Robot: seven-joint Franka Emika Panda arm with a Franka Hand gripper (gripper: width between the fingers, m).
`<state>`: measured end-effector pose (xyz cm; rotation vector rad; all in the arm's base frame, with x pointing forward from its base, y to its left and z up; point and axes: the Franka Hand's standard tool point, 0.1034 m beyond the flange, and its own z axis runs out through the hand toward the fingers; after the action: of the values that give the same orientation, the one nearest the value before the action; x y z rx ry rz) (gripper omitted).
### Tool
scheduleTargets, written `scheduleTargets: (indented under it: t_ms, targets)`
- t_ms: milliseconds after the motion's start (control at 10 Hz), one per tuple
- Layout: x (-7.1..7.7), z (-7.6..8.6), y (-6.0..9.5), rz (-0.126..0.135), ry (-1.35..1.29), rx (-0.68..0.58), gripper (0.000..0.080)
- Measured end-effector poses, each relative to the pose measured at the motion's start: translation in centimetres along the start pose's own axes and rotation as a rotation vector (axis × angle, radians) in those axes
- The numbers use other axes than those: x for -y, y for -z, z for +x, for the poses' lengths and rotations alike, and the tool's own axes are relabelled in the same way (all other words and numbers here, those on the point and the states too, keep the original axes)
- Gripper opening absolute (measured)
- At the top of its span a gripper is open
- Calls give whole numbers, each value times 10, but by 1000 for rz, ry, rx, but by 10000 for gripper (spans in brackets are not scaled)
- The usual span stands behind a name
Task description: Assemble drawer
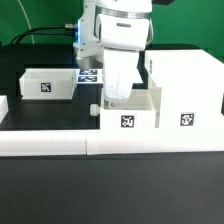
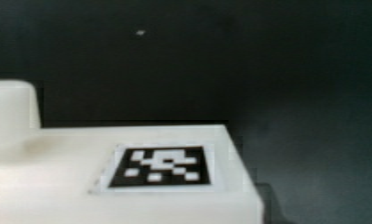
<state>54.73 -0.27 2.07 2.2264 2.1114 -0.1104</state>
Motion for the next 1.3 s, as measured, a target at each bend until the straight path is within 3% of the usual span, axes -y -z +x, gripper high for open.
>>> scheduleTargets:
  t_ms: [1300]
  targets:
    - [1, 3, -1, 6, -15, 9, 42]
